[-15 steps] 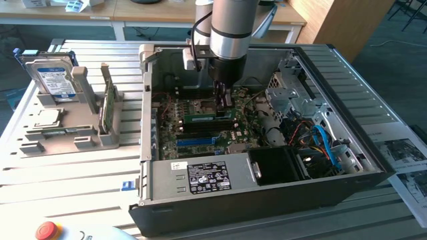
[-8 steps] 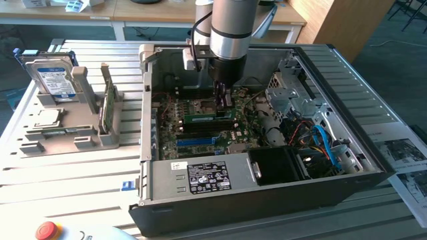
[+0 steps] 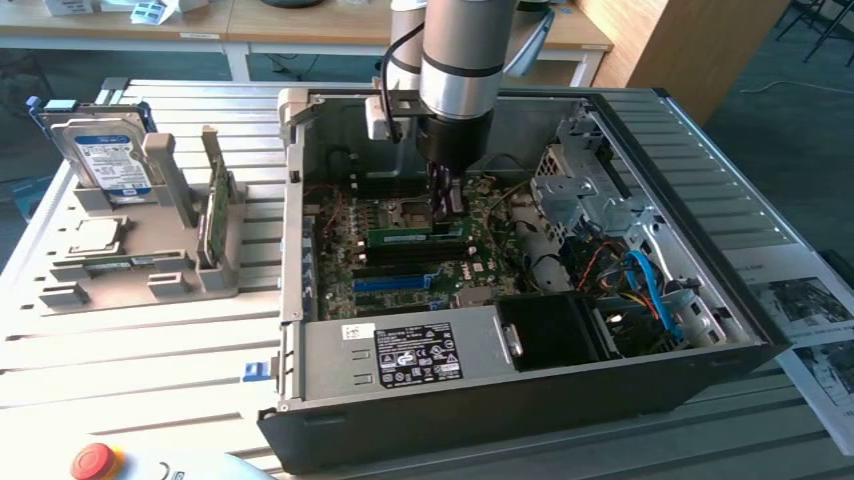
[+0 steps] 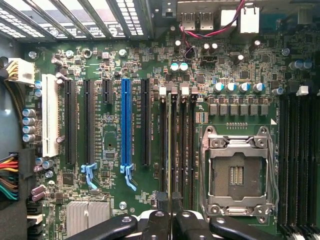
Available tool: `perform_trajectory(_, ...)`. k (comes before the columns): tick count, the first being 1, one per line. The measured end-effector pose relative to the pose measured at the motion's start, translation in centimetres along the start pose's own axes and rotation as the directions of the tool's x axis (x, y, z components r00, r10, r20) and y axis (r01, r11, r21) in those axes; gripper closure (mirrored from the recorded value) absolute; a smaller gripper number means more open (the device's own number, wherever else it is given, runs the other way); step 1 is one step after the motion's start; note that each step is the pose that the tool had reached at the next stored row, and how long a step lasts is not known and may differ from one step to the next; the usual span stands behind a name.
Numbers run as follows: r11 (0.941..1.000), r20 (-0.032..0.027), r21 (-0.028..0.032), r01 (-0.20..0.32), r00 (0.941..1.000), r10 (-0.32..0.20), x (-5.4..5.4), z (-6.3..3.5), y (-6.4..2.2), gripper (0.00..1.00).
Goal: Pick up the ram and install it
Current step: 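Insert the ram into the slot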
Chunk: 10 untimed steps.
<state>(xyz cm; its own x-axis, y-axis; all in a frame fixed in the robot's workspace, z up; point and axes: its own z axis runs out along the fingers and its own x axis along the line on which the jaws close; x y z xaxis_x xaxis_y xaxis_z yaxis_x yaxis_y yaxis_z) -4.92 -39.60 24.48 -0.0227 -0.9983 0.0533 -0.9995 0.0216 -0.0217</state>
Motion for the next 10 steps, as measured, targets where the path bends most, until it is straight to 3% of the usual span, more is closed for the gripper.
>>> perform_trajectory(10, 1.0000, 0.0005, 0.0025, -0.001, 1.0000, 0.001, 0.22, 0.02, 0.13, 0.88)
